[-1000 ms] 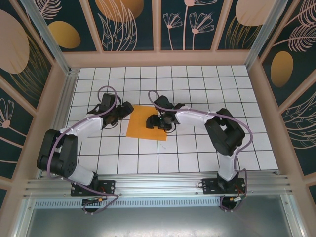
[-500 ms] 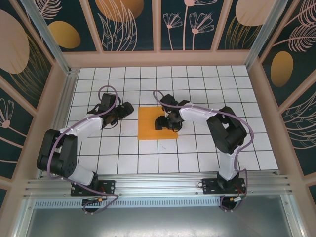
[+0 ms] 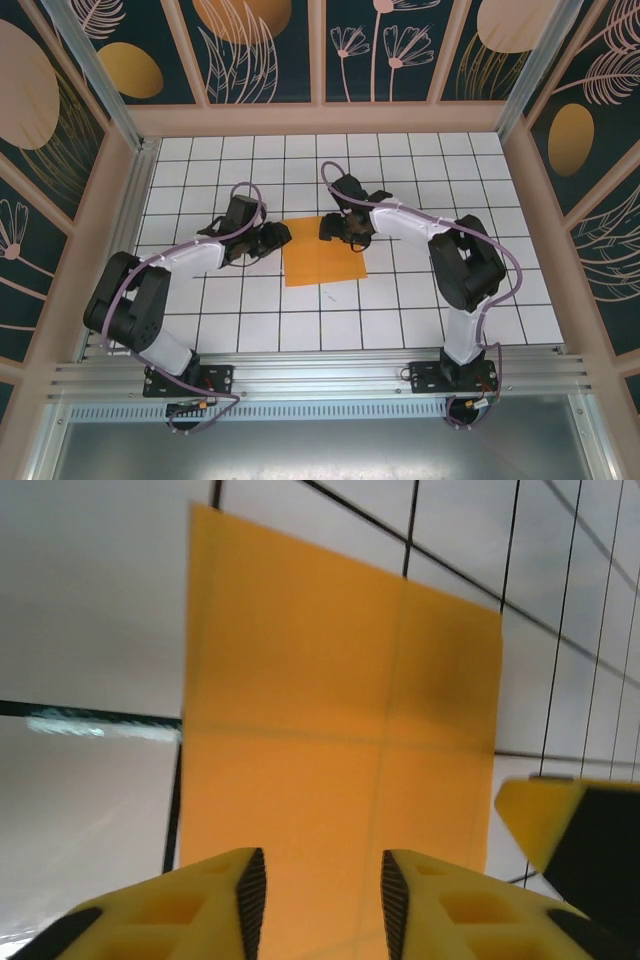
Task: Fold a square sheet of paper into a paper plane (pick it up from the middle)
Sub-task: Move the square sheet of paper to the center of the table, then fold the square sheet of paper in half at the center of the table.
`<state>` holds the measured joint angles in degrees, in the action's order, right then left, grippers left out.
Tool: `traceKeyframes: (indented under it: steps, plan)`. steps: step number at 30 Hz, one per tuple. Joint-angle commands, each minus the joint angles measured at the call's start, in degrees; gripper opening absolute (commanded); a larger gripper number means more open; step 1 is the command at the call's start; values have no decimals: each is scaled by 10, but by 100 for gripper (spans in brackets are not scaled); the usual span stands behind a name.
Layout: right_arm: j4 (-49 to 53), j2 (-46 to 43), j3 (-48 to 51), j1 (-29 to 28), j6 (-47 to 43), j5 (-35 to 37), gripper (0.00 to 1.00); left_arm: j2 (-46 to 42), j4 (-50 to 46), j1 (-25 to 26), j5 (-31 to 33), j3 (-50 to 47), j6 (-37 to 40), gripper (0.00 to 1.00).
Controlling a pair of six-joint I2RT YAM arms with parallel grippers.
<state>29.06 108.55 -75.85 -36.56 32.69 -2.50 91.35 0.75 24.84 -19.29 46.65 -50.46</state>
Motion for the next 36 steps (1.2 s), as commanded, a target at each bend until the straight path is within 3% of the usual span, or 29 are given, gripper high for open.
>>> traceKeyframes:
  steps: [1,4,7,16,28,36]
  plan:
    - [-18,32,-19,5,8,-6,78,27,19,8,-10,6,-28,30]
    - [-24,48,-26,9,-4,-35,80,48,21,12,-13,10,-28,20]
    - [-26,52,-24,10,-9,-36,84,65,14,15,-11,20,-23,16]
    - [-44,57,-4,16,-17,-86,95,118,-32,20,20,45,-3,13]
    - [-90,44,17,17,-12,-164,96,140,-64,25,50,56,11,11]
    - [-99,43,14,12,-28,-171,96,148,-34,26,20,54,9,11]
